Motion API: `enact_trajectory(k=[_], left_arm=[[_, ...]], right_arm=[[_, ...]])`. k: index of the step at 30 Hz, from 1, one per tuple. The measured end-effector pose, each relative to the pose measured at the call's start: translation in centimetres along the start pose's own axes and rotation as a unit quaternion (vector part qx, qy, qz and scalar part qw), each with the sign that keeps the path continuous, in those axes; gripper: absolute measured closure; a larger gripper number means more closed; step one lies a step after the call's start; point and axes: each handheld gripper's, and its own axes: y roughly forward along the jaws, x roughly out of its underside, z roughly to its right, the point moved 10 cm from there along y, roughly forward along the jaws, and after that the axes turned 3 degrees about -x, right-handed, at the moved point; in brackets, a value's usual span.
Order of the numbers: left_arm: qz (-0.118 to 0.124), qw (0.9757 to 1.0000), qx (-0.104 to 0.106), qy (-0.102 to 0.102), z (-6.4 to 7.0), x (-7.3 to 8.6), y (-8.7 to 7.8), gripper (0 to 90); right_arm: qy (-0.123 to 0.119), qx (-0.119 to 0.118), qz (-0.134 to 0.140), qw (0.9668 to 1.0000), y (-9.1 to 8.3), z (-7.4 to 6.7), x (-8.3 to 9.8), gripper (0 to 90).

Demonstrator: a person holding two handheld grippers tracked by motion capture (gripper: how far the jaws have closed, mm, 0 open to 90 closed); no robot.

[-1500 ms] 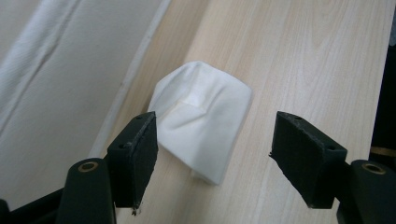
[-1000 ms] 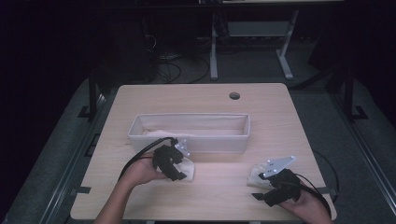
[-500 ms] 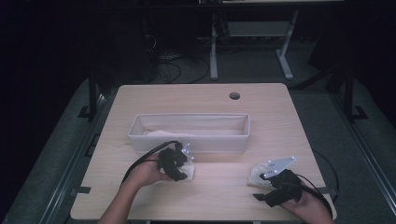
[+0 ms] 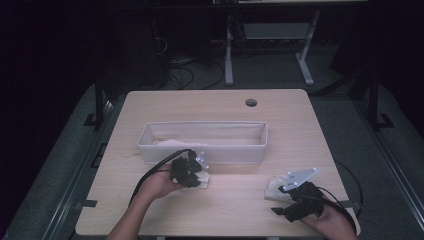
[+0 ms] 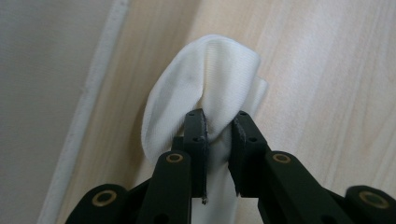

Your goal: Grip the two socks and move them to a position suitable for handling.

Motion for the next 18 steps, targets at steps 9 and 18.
enact_trajectory(k=[9, 18], left_arm=[[0.032, 0.9994, 0.012, 0.009, 1.3, -2.8, -1.5, 79.0], [0.036, 0.9984, 0.031, 0.03, 3.1, -5.5, -0.5, 78.9]], right_arm=[[0.001, 0.003, 0.004, 1.0, -0.2, 0.0, -0.1, 26.9], [0.001, 0.002, 0.005, 1.0, -0.3, 0.0, 0.0, 26.9]])
